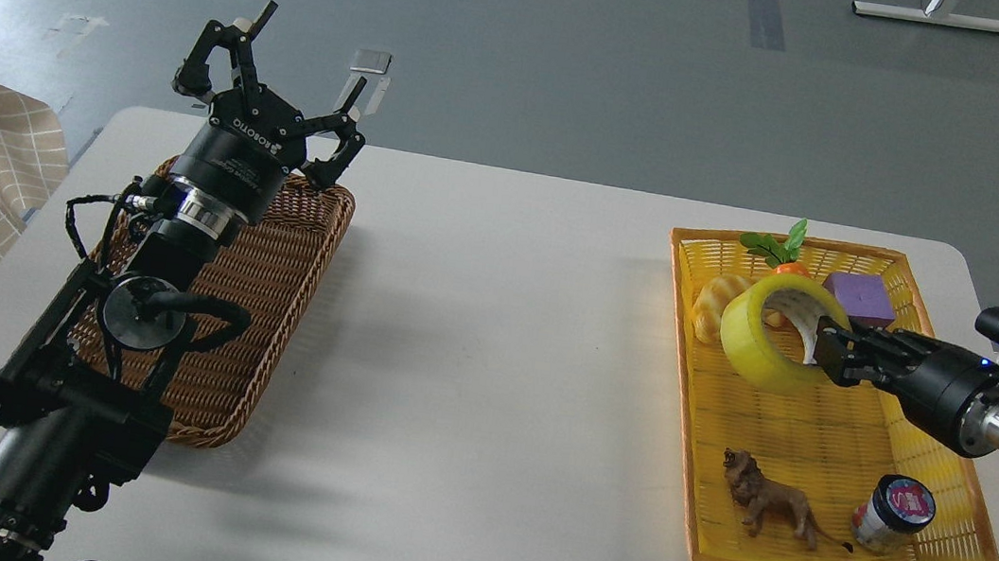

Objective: Place and transfer tape with both arms
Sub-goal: 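Grip the tape roll with the right gripper and lift it, then carry the tape roll toward the table center and set it down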

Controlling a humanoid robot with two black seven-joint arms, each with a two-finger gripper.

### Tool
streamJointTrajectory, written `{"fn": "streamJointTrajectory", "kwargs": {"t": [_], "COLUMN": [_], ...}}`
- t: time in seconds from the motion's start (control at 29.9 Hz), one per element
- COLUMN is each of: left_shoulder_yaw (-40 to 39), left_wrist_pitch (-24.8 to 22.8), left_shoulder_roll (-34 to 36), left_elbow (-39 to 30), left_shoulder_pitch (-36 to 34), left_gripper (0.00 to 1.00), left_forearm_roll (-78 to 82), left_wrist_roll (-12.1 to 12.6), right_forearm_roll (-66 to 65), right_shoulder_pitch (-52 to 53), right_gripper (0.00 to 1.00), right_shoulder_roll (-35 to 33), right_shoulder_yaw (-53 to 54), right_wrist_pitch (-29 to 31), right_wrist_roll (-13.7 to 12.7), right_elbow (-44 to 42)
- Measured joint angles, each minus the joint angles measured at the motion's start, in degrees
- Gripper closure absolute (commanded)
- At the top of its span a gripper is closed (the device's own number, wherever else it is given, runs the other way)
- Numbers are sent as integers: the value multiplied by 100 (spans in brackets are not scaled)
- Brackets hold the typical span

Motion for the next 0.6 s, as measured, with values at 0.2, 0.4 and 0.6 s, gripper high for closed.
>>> {"fn": "streamJointTrajectory", "kwargs": {"t": [0.2, 0.4, 0.6], "left_shoulder_yaw": [127, 497, 706], "left_wrist_pitch": [0, 0, 0], "left_shoulder_roll": [15, 244, 549], "left_elbow": [0, -155, -254], "left_shoulder_pitch": [-85, -73, -28], "left_gripper": [2, 2, 2], "left_forearm_roll": [93, 144, 148], "left_wrist_roll": [104, 488, 592], "right_forearm_roll": [-1, -1, -1], "right_shoulder_pitch": [747, 1502, 1997], "right_gripper": [93, 93, 94], "right_shoulder_roll": [-177, 188, 718], "right_shoulder_yaw": [-45, -660, -923], "right_wrist_pitch": [-2, 1, 1], "right_wrist_roll": [4, -8, -32], "right_elbow": [-56, -291, -565]}}
